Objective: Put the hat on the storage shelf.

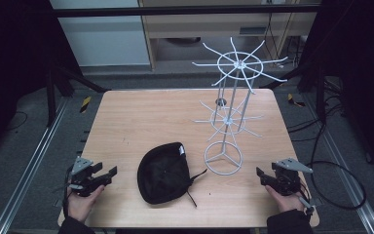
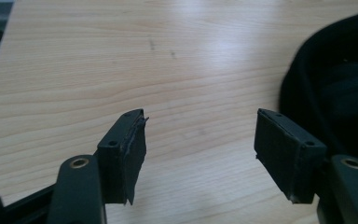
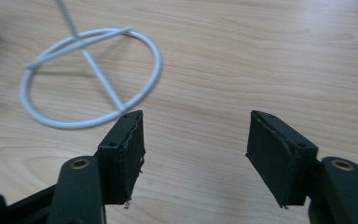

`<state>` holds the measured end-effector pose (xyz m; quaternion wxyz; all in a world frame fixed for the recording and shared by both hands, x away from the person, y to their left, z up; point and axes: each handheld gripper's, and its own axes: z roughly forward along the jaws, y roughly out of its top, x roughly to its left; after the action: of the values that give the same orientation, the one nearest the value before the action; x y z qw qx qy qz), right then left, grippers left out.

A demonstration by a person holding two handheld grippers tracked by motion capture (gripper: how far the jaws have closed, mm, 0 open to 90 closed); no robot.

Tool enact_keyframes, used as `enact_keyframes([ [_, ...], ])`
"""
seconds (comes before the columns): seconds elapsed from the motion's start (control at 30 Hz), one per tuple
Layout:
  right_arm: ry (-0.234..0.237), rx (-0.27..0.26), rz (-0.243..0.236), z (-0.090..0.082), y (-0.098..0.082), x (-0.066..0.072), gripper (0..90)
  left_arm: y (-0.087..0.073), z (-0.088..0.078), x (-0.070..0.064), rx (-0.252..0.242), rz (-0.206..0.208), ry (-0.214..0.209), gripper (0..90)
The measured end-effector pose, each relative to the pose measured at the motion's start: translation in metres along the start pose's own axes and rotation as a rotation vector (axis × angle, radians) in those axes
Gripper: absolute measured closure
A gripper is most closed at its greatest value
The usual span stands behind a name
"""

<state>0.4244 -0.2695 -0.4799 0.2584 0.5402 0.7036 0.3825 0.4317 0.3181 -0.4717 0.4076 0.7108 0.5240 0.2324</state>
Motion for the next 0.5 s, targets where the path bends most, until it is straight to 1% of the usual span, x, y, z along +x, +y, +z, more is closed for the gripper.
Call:
enact_keyframes([
  [0.03, 0.010, -0.006, -0.011, -0.001, 0.001, 0.003, 37.7, 0.000, 0.000, -0.005, -0.002, 0.010, -0.007, 33.7],
  [0.1, 0.032, -0.006, -0.018, -0.003, 0.002, 0.009, 38.7, 0.000, 0.000, -0.013, -0.005, 0.030, -0.021, 33.9],
  [0.13, 0.036, -0.011, -0.032, -0.003, 0.003, 0.012, 39.7, 0.000, -0.001, -0.017, -0.009, 0.033, -0.029, 34.0],
  [0.2, 0.060, -0.007, -0.040, -0.003, 0.003, 0.017, 40.8, 0.000, -0.002, -0.024, -0.014, 0.038, -0.050, 34.5],
  [0.3, 0.098, -0.001, -0.046, -0.004, 0.004, 0.028, 42.5, -0.001, -0.004, -0.032, -0.001, 0.055, -0.070, 34.7],
  [0.37, 0.122, -0.001, -0.057, -0.004, 0.006, 0.035, 43.3, -0.002, -0.005, -0.036, 0.005, 0.066, -0.071, 35.0],
  [0.43, 0.146, 0.000, -0.057, -0.004, 0.008, 0.043, 43.9, -0.002, -0.005, -0.040, 0.009, 0.063, -0.083, 34.7],
  [0.5, 0.169, 0.001, -0.071, -0.003, 0.011, 0.051, 44.2, -0.001, -0.005, -0.043, 0.012, 0.072, -0.086, 34.5],
])
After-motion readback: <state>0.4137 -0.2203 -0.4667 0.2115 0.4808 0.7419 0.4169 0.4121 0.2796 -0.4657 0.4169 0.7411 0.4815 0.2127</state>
